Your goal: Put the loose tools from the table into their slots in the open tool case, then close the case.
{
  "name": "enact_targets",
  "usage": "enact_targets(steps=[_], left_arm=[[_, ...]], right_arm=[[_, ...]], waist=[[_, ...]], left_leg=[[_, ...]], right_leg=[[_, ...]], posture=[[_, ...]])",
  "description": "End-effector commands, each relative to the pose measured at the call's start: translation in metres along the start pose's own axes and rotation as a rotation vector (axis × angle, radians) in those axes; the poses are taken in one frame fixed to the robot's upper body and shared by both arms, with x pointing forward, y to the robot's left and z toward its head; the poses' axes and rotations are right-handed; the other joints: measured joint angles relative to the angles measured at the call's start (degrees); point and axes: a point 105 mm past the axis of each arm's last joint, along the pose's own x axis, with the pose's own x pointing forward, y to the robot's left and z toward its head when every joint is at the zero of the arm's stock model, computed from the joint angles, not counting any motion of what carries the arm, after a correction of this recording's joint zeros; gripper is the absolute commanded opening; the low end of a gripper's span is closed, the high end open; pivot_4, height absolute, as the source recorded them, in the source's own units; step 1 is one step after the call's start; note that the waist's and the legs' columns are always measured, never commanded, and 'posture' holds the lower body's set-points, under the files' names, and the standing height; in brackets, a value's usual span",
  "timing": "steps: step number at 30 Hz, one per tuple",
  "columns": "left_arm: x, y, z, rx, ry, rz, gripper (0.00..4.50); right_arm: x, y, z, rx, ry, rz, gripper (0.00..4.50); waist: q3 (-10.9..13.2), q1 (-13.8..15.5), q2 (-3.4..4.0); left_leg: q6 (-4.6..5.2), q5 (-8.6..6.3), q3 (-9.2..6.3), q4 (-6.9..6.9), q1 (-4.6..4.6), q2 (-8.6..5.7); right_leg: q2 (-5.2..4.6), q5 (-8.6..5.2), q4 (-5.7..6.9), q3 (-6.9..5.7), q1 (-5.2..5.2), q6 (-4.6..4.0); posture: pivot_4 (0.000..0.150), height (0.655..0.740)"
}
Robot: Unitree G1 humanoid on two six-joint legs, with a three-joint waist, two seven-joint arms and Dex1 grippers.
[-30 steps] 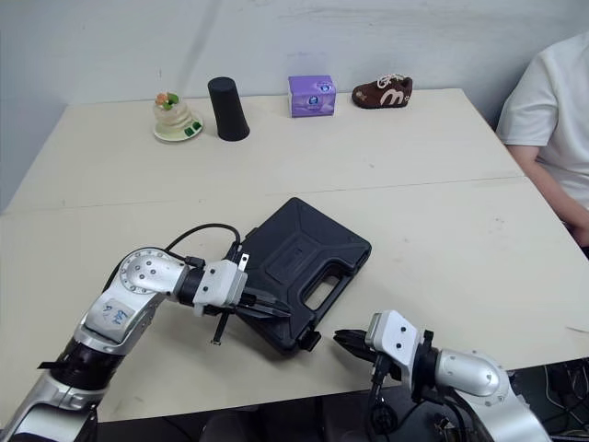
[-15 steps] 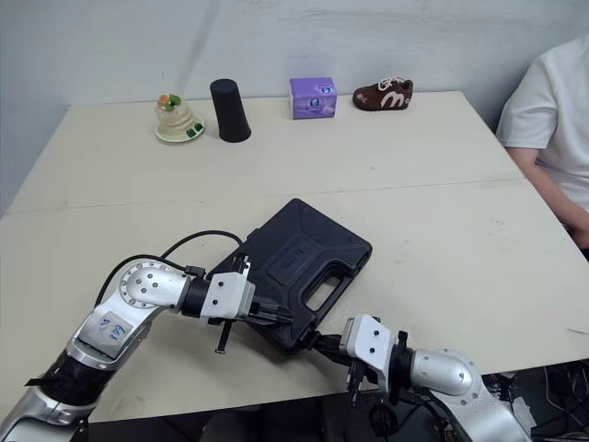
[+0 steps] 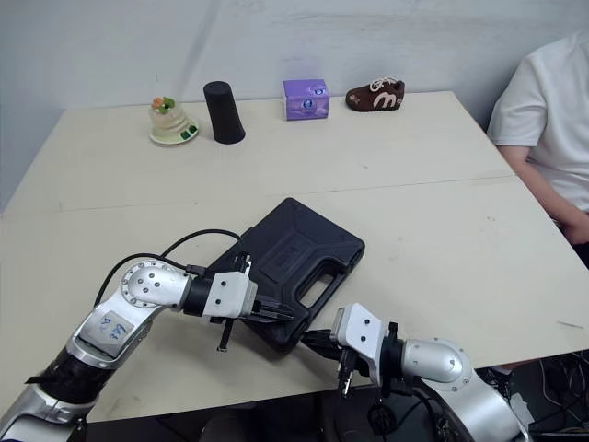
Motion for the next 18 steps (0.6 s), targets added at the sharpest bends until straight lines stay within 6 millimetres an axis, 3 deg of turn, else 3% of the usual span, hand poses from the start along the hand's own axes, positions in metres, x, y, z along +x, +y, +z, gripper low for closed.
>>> enact_targets(steps=[1, 3, 7, 9, 11, 13, 16, 18], left_arm=[[0.006, -0.011, -0.036, -0.128, 0.097, -0.014, 0.03], [0.001, -0.003, -0.03, -0.132, 0.034, 0.043, 0.03], [-0.033, 0.031, -0.006, -0.146, -0.175, 0.288, 0.03], [-0.059, 0.051, -0.002, -0.151, -0.206, 0.425, 0.03], [-0.099, 0.072, -0.003, -0.165, -0.204, 0.609, 0.03], [-0.121, 0.078, -0.006, -0.18, -0.193, 0.691, 0.03], [-0.157, 0.073, -0.018, -0.197, -0.118, 0.803, 0.9], [-0.179, 0.061, -0.035, -0.248, -0.015, 0.861, 1.8]], right_arm=[[-0.003, 0.004, 0.024, -0.064, -0.086, 0.029, 0.0], [-0.011, 0.002, 0.019, -0.063, -0.054, 0.024, 0.0], [-0.051, -0.014, 0.011, -0.096, 0.056, -0.034, 0.0], [-0.076, -0.028, 0.007, -0.114, 0.115, -0.089, 0.0], [-0.11, -0.048, 0.005, -0.126, 0.187, -0.175, 0.0], [-0.13, -0.058, 0.005, -0.132, 0.226, -0.223, 0.0], [-0.166, -0.087, 0.008, -0.172, 0.294, -0.347, 0.9], [-0.186, -0.109, 0.018, -0.214, 0.305, -0.443, 1.96]], waist=[[0.0, 0.0, 0.0], [0.0, 0.1, 0.01], [0.1, 0.4, 0.0], [0.2, 0.6, -0.07], [0.4, 0.6, -0.19], [0.4, 0.4, -0.23], [0.5, 0.1, -0.14], [0.6, 0.0, 0.01]], left_leg=[[0.0, 0.0, -0.02, 0.01, 0.02, 0.0], [0.0, 0.0, -0.06, 0.02, 0.05, 0.0], [0.17, -0.04, -0.18, 0.1, -0.05, -0.07], [0.19, -0.04, -0.22, 0.13, -0.1, -0.08], [0.22, -0.04, -0.22, 0.13, -0.12, -0.14], [0.23, -0.04, -0.22, 0.09, -0.15, -0.15], [0.16, -0.13, -0.16, 0.05, -0.12, -0.11], [0.06, -0.16, -0.05, 0.01, -0.12, -0.07]], right_leg=[[0.01, 0.0, 0.0, 0.0, -0.01, 0.0], [-0.01, 0.0, 0.0, 0.0, -0.01, 0.0], [-0.12, 0.09, -0.03, 0.03, -0.05, 0.18], [-0.1, 0.1, -0.08, 0.02, -0.05, 0.2], [-0.09, 0.11, -0.12, 0.02, -0.05, 0.21], [-0.08, 0.12, -0.19, 0.01, -0.06, 0.24], [-0.06, 0.13, -0.22, 0.0, -0.06, 0.26], [-0.06, 0.11, -0.33, 0.0, -0.08, 0.25]], posture=[[0.15, 0.74], [0.15, 0.74], [0.15, 0.74], [0.15, 0.74], [0.15, 0.74], [0.15, 0.74], [0.15, 0.74], [0.15, 0.74]])
